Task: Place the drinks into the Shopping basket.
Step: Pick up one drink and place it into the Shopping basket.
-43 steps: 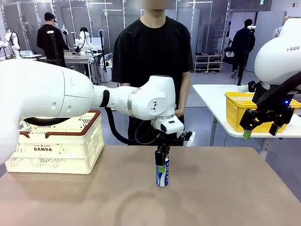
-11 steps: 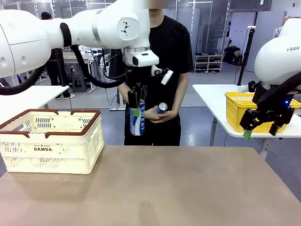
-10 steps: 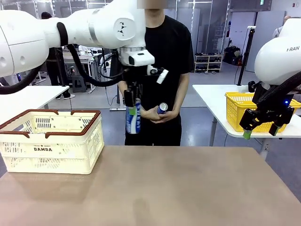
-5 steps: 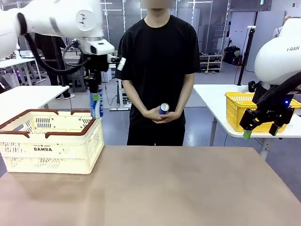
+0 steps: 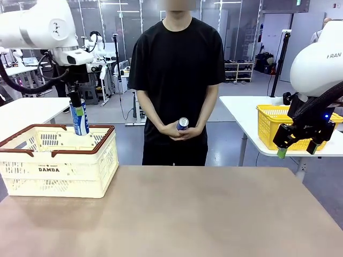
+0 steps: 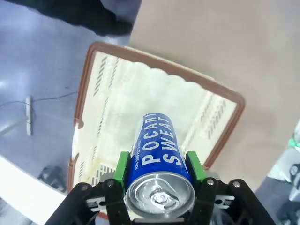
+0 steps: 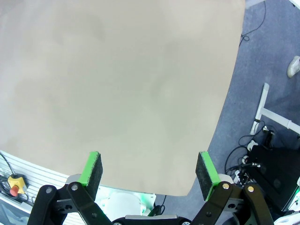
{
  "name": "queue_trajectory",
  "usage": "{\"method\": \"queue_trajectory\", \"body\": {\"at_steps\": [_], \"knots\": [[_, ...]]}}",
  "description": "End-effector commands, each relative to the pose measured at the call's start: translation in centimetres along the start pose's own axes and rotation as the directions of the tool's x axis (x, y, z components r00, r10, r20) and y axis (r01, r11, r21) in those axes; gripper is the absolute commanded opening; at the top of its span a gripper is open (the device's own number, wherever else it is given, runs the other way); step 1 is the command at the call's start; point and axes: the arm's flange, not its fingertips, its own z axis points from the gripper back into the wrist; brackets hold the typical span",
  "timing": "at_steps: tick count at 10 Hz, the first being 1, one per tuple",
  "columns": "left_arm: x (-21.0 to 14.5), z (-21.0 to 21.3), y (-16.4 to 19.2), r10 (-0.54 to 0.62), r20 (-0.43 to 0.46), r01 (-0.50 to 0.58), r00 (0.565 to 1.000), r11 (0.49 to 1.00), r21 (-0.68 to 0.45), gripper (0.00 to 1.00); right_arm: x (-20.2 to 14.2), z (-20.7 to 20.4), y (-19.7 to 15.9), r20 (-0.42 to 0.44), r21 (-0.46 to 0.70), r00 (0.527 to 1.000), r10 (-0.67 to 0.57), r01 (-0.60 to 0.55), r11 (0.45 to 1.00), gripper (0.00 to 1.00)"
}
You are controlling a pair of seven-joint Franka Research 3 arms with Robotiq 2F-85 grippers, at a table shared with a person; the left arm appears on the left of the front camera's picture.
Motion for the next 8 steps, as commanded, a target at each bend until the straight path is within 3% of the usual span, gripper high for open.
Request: {"method": "queue_trajectory", "body": {"at_steps": [1,4,5,8], "knots": [[-1.2,-1.3,-0.7,0.01,0.045,-0.011,0.999,1.0,0.023,0.58,0.0,0.3,-0.2,-0.004,-0.002,1.0,0.0,0.0,1.0,1.0],[-1.8,-1.5,-0.3,-0.012,0.083,0.009,0.996,0.999,0.044,0.58,0.0,0.3,-0.2,-0.004,-0.002,1.0,0.0,0.0,1.0,1.0],[-1.1,-2.2,1.1,0.023,0.017,-0.023,1.0,1.0,0.02,0.58,0.0,0.3,-0.2,-0.004,-0.002,1.0,0.0,0.0,1.0,1.0],[-1.1,-2.2,1.1,0.023,0.017,-0.023,1.0,1.0,0.02,0.58,0.0,0.3,-0.2,-0.004,-0.002,1.0,0.0,0.0,1.0,1.0]]}}
